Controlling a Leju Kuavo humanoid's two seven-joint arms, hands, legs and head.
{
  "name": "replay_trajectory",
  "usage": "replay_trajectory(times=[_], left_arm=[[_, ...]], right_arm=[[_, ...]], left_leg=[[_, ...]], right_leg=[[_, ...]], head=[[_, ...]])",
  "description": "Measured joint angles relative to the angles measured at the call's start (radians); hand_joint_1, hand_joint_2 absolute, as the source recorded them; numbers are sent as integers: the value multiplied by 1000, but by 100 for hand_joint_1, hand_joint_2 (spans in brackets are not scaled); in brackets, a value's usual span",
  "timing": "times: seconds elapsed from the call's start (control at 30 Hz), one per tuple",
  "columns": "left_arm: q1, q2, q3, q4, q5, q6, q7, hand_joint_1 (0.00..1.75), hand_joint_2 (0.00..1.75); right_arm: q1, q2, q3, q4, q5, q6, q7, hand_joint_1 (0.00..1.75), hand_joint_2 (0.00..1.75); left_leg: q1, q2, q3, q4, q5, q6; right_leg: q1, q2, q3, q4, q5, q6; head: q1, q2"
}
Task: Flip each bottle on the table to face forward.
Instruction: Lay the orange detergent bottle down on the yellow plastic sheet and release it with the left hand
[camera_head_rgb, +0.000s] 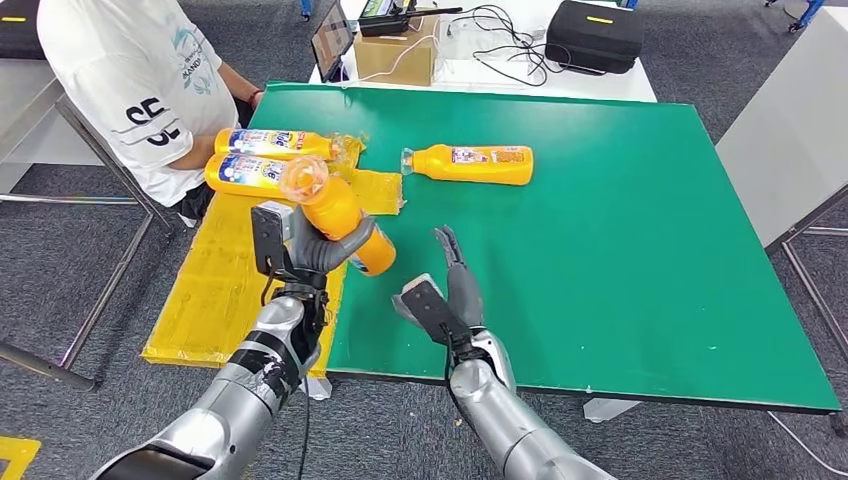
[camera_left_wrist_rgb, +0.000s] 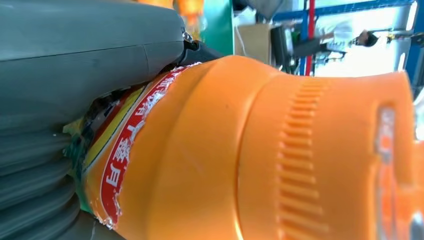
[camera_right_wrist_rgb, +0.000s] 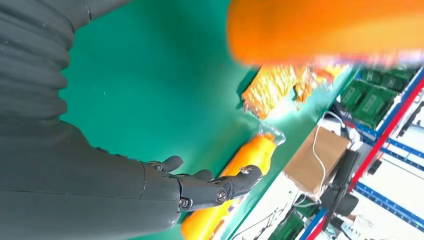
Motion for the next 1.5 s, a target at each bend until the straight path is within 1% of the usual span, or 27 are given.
replay_trajectory(times=[0.1, 0.17, 0.23, 0.33, 0.4, 0.5, 0.6, 0.67, 0.83, 0.93, 1.03, 1.23, 1.33, 1.5], left_arm=[[-9, 28, 17, 10, -34, 29, -7, 175, 175], [-22, 59, 31, 25, -75, 63, -14, 175, 175], [-39, 97, 44, 44, -149, 122, -22, 175, 175], [-67, 156, 51, 79, -304, 232, -14, 175, 175], [-90, 194, 47, 109, -426, 284, 4, 175, 175], [-119, 237, 23, 162, -610, 327, 44, 175, 175], [-139, 271, -34, 219, -807, 355, 122, 175, 175], [-145, 290, -78, 250, -892, 365, 162, 175, 175], [-154, 317, -146, 298, -952, 364, 189, 175, 175], [-162, 332, -191, 321, -1041, 308, 208, 175, 175], [-166, 345, -255, 346, -1142, 253, 240, 175, 175], [-169, 346, -371, 388, -1272, 204, 330, 175, 175], [-185, 343, -408, 401, -1289, 168, 340, 175, 175], [-207, 338, -440, 408, -1308, 109, 346, 175, 175]], right_arm=[[11, -12, -20, -31, -7, 1, -7, 0, 175], [23, -23, -38, -62, -19, 7, -16, 0, 175], [37, -37, -61, -98, -31, 20, -22, 0, 175], [53, -53, -92, -145, -46, 46, -29, 0, 175], [58, -57, -107, -163, -54, 67, -37, 0, 175], [58, -58, -121, -172, -63, 91, -54, 0, 175], [57, -58, -128, -174, -77, 106, -67, 0, 175], [57, -58, -131, -175, -82, 112, -71, 0, 175], [54, -60, -132, -175, -86, 122, -71, 0, 175], [53, -64, -133, -175, -91, 136, -72, 0, 175], [51, -68, -133, -175, -94, 156, -74, 0, 175], [38, -65, -127, -172, -90, 178, -77, 0, 175], [28, -63, -120, -166, -88, 183, -78, 0, 175], [24, -59, -110, -162, -89, 186, -78, 0, 175]], left_leg=[[0, 0, 0, 0, 0, 0], [0, 1, 0, 0, 0, 0], [0, 1, 0, 0, 0, 0], [0, 1, 0, 0, 0, 0], [0, 1, 0, 0, 0, 0], [0, 1, 0, 0, 0, 0], [0, 1, 0, 0, 0, 0], [0, 1, 0, 0, 0, 0], [0, 0, 0, 0, 0, 0], [0, 0, 0, 0, 0, 0], [0, 1, 0, 0, 0, 0], [0, -1, 0, 0, 0, 0], [0, -2, 0, 0, 0, 0], [0, -1, 1, 0, 1, -1]], right_leg=[[0, 0, 0, 0, 0, 0], [0, 0, 0, 0, 0, 0], [0, 0, 0, 0, 0, 0], [0, 0, -1, 0, 0, 0], [0, 0, -1, 1, 0, 0], [0, 0, -1, 1, 0, 0], [0, 0, -1, 1, 0, 0], [0, 0, -1, 1, 0, 0], [0, 0, -1, 1, 0, 0], [0, 0, -1, 1, 0, 0], [0, 0, -1, 1, 0, 0], [0, -1, 0, 1, 0, 0], [0, -2, 1, 0, 0, 0], [0, -2, 1, 1, 0, 0]], head=[[0, 0], [0, 0], [0, 0], [0, 0], [0, 0], [0, 0], [0, 0], [0, 0], [0, 0], [0, 0], [0, 0], [0, 0], [0, 0], [0, 0]])
